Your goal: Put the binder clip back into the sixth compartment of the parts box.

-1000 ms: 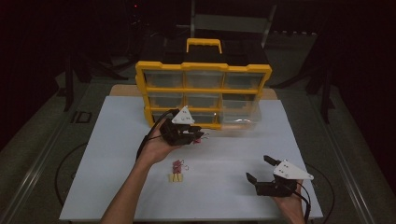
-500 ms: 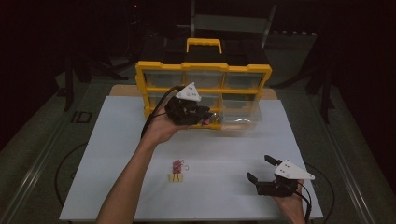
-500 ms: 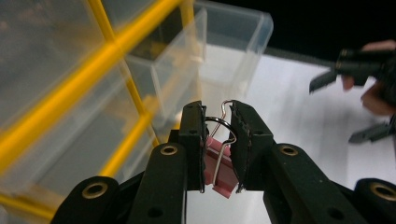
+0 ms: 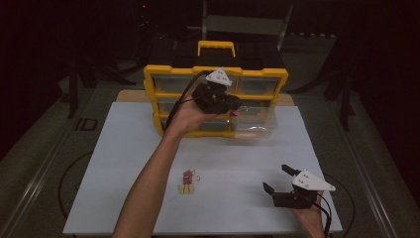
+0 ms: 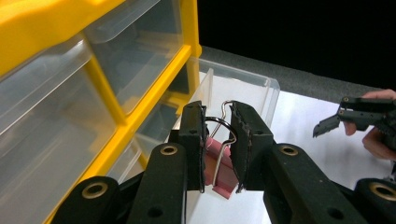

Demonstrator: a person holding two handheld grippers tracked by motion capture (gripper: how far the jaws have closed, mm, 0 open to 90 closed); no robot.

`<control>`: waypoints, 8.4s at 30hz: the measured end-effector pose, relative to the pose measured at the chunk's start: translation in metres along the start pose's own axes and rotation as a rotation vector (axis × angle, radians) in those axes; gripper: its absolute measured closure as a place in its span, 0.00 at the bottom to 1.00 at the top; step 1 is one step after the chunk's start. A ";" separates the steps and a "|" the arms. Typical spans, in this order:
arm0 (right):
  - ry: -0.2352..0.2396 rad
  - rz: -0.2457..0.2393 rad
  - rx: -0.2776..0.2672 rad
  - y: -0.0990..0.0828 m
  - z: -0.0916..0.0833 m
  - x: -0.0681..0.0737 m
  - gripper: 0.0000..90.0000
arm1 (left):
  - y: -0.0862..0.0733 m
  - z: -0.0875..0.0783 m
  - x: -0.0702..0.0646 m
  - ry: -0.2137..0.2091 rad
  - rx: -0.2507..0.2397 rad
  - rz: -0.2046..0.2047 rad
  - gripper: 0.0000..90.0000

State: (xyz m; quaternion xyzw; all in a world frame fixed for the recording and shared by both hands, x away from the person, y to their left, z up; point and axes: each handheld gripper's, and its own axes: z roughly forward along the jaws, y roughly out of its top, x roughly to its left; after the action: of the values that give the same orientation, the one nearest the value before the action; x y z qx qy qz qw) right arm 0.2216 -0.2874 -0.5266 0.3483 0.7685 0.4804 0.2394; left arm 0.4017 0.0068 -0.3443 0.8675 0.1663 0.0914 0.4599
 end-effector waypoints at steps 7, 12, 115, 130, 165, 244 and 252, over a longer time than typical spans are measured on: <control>-0.002 0.001 -0.002 0.000 -0.001 -0.001 0.09 | 0.003 0.024 -0.002 -0.019 -0.015 -0.028 0.67; -0.003 0.000 -0.005 0.000 -0.002 -0.001 0.09 | -0.002 0.028 -0.002 0.048 0.024 -0.051 0.16; -0.014 0.016 -0.008 -0.001 -0.002 -0.002 0.09 | -0.230 -0.021 -0.043 0.148 0.309 -0.251 0.69; -0.014 0.014 -0.006 -0.001 -0.002 -0.002 0.09 | -0.233 -0.029 -0.039 0.149 0.310 -0.258 0.98; 0.046 0.057 -0.074 -0.001 -0.001 -0.005 0.08 | -0.191 -0.056 -0.014 0.185 0.169 -0.229 1.00; 0.035 0.053 -0.056 -0.001 0.001 -0.004 0.08 | -0.029 -0.043 0.013 0.076 -0.006 -0.078 1.00; 0.035 0.054 -0.057 -0.001 0.000 -0.004 0.08 | -0.014 -0.023 0.010 0.055 0.000 -0.064 1.00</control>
State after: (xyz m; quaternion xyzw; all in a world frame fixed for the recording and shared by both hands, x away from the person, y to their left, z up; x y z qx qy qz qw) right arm 0.2240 -0.2910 -0.5275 0.3536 0.7489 0.5143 0.2227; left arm 0.4007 0.0355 -0.3432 0.8588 0.2066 0.1003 0.4579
